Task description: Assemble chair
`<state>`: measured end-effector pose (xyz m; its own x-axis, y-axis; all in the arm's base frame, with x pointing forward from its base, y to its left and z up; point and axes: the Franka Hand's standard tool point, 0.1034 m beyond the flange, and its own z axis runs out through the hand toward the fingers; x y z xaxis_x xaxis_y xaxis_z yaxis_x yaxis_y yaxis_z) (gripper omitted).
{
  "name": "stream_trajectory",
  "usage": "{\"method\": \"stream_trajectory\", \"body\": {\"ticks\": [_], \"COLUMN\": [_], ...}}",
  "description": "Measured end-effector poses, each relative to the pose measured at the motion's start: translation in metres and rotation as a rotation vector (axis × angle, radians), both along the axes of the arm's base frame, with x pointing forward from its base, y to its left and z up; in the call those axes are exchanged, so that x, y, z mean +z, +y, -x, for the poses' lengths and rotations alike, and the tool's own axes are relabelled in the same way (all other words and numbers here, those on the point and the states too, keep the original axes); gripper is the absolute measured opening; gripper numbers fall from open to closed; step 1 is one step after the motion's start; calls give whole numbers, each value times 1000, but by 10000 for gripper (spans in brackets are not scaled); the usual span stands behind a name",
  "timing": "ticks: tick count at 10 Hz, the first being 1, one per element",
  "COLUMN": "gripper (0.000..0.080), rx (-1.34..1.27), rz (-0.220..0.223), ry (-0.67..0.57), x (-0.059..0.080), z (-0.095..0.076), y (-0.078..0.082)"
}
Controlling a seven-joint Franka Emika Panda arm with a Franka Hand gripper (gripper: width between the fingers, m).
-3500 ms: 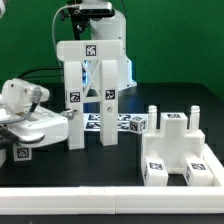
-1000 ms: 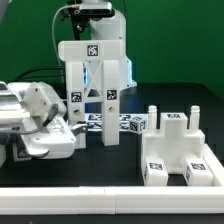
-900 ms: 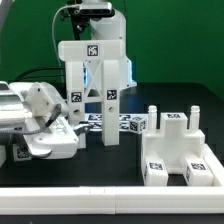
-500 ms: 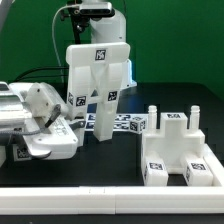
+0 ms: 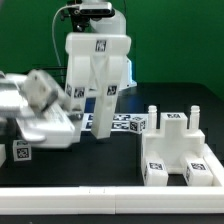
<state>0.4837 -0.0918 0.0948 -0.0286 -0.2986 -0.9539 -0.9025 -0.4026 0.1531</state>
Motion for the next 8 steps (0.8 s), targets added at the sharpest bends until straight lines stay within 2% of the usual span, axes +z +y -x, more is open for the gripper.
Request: {"method": "stream_trajectory", "body": {"ticks": [1,3,5,6,7,8], "gripper": [285,285,286,286,286,286], "rx": [-11,20,21,21,30,106], "rz": [46,176,297,330,394,426], "ry": [-86,-199,-285,-312,-364,-448], "x": [14,31,27,28,27,32], "z": [-5,-1,-14,-17,-24,-32], "y": [-2,3,4,6,5,1]}}
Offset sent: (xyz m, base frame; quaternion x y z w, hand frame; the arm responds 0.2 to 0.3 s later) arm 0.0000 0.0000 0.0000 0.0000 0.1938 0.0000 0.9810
